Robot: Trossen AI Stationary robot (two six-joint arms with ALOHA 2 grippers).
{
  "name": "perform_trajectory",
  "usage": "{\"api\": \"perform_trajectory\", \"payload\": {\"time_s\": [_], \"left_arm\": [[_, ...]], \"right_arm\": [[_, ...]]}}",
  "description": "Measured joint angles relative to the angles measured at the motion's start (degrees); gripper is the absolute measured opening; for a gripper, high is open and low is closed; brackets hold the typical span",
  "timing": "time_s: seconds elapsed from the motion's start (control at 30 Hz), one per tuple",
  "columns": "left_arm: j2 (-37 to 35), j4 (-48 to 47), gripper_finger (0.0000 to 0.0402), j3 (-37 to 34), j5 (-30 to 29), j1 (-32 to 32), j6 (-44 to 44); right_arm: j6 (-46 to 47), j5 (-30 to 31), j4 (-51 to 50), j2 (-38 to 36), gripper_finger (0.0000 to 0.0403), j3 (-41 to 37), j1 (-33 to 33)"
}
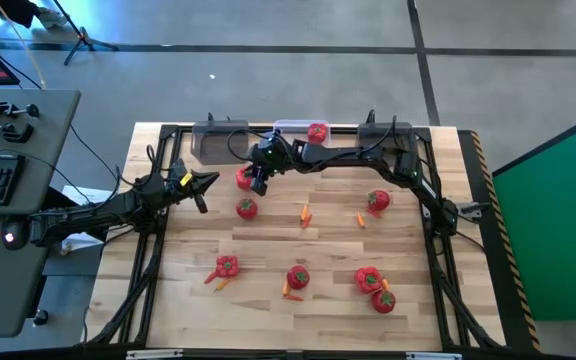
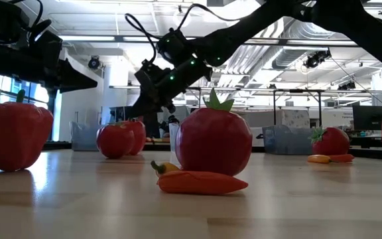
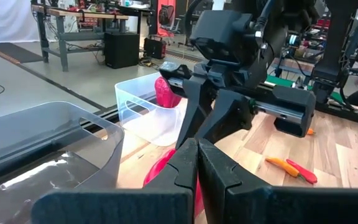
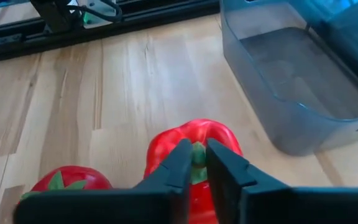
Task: Sort produce into baskets
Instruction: Put the red bell pepper into the transparent bin
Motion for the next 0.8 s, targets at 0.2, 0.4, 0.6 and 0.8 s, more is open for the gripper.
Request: {"api": "perform_trajectory", "payload": {"time_s": [0.2,0.4,0.6,0.8], "left_arm": [[0.0,0.0,0.0000,0.0,0.0,0.0,-0.4],[0.0,0.0,0.0000,0.0,0.0,0.0,-0.4],[0.0,0.0,0.0000,0.0,0.0,0.0,-0.4],[0.0,0.0,0.0000,0.0,0.0,0.0,-0.5]], "right_arm": [[-1.0,-0.1,-0.4,0.0,0.0011,0.0,0.0],[-1.4,-0.1,-1.4,-0.1,0.0009,0.1,0.0],[-0.2,-0.2,-2.2,-0.5,0.0011,0.1,0.0],[0.2,1.1,-4.8,-0.3,0.0088,0.0,0.0]]}}
